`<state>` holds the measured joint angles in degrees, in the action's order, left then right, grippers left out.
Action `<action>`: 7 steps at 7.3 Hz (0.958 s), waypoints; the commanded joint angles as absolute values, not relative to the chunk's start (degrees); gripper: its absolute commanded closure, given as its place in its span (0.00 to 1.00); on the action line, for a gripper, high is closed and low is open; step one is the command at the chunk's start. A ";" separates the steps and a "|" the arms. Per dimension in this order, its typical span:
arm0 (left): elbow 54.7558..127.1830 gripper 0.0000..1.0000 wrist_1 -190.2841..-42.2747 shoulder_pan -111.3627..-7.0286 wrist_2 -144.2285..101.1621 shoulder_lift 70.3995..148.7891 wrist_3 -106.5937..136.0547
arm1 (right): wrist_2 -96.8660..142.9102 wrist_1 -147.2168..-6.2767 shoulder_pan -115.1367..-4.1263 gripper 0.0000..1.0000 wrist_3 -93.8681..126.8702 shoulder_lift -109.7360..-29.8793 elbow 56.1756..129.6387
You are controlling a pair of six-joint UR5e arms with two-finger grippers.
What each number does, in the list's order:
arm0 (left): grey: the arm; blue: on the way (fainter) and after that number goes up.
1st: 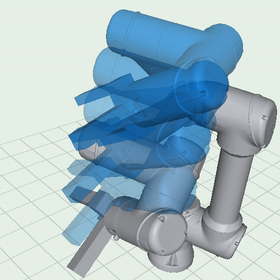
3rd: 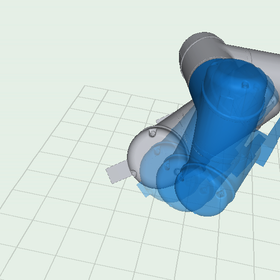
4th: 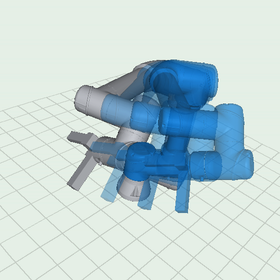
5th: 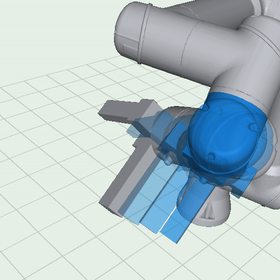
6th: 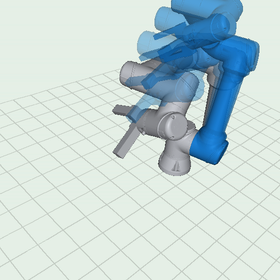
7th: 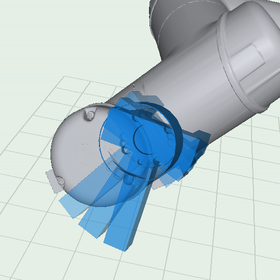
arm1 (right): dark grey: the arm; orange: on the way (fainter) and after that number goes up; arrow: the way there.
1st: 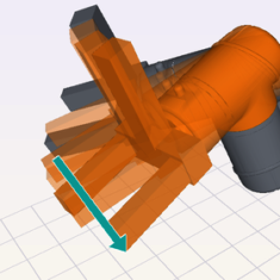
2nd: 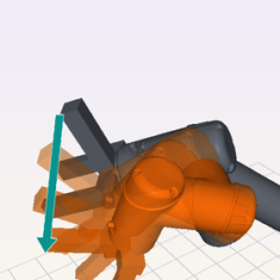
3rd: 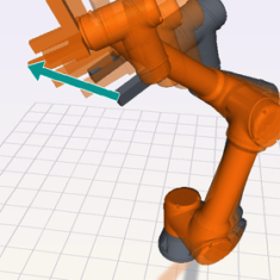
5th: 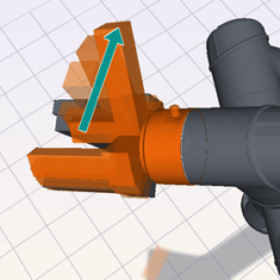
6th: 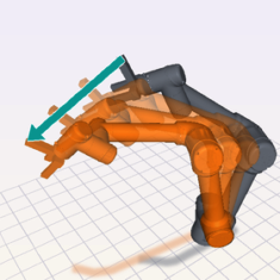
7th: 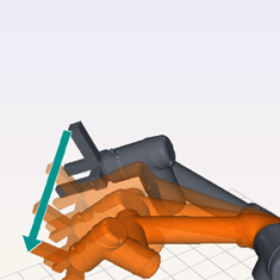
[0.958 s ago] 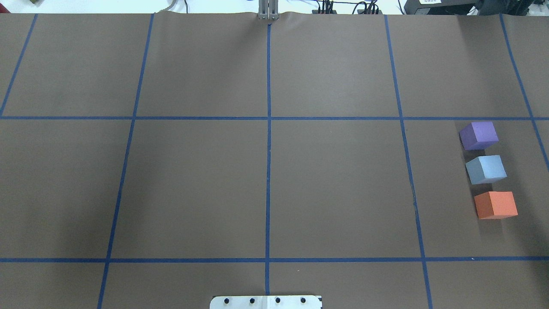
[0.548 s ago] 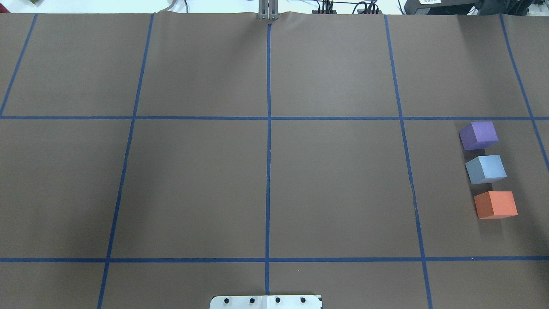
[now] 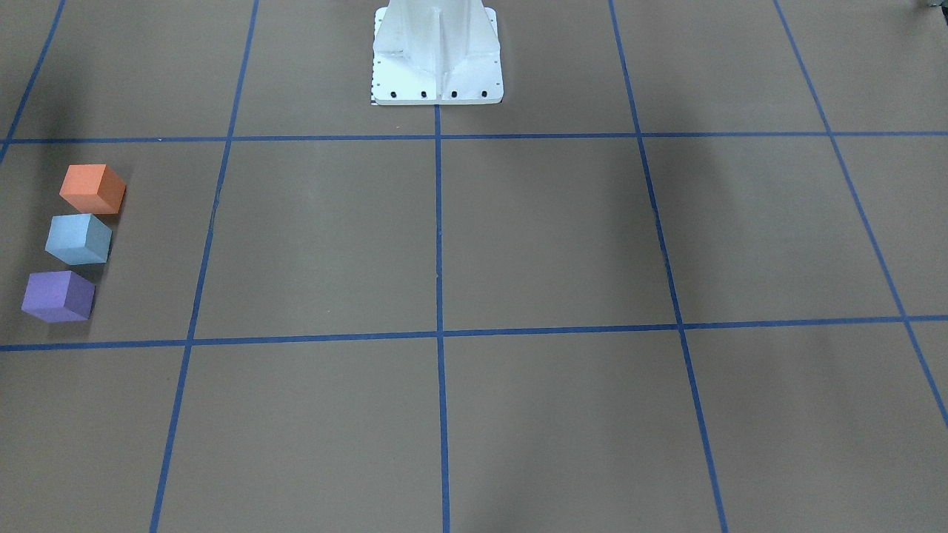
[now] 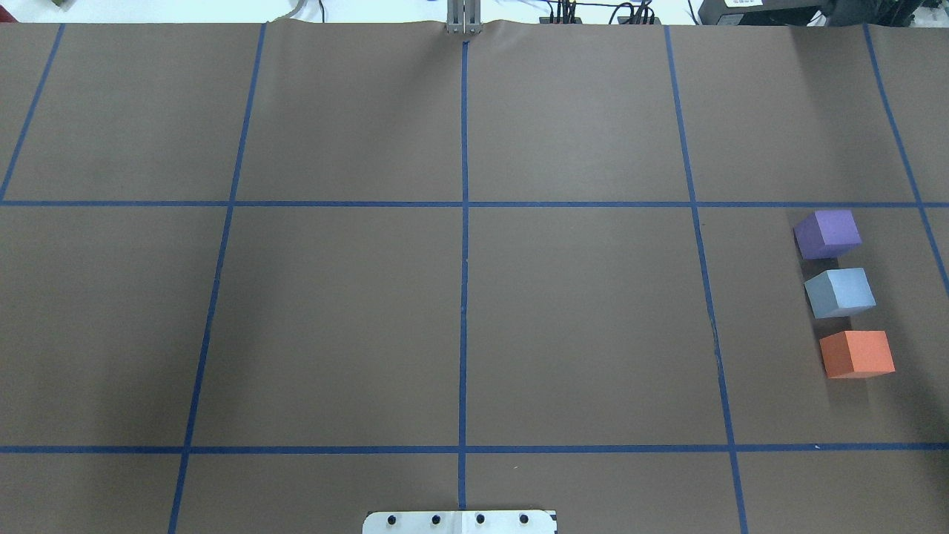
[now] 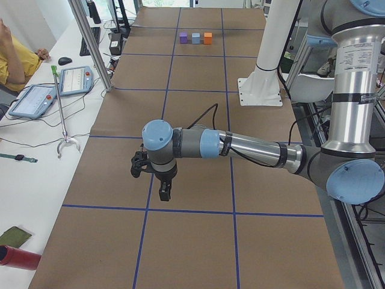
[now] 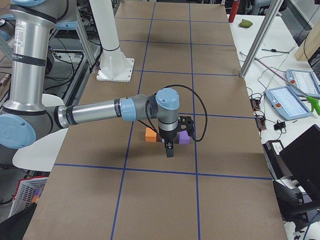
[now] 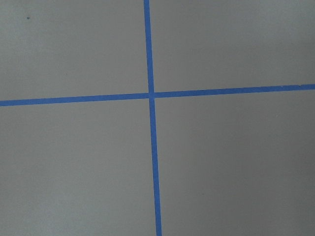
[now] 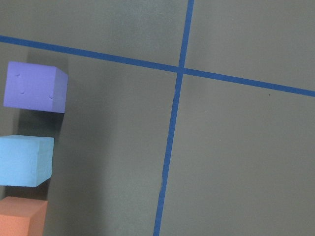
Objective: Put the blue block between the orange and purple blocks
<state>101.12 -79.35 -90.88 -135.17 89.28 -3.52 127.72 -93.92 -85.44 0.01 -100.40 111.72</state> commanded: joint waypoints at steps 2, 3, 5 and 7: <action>101.33 0.00 -89.85 -90.79 -135.26 83.61 -3.61 | 128.41 -93.78 -84.11 0.00 -0.26 -100.02 110.74; 100.73 0.00 -96.52 -90.79 -135.18 79.76 -3.34 | 128.76 -93.78 -84.02 0.00 -0.26 -100.02 110.83; 99.75 0.00 -101.59 -90.79 -134.91 78.66 -1.60 | 130.51 -93.95 -84.11 0.00 -0.26 -98.88 111.00; 99.40 0.00 -101.16 -89.22 -135.09 80.15 4.56 | 130.34 -93.96 -84.20 0.00 -0.18 -98.09 110.66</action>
<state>99.50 -100.92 -90.31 -134.96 79.65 1.73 130.33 -93.93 -84.16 -0.20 -98.68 110.92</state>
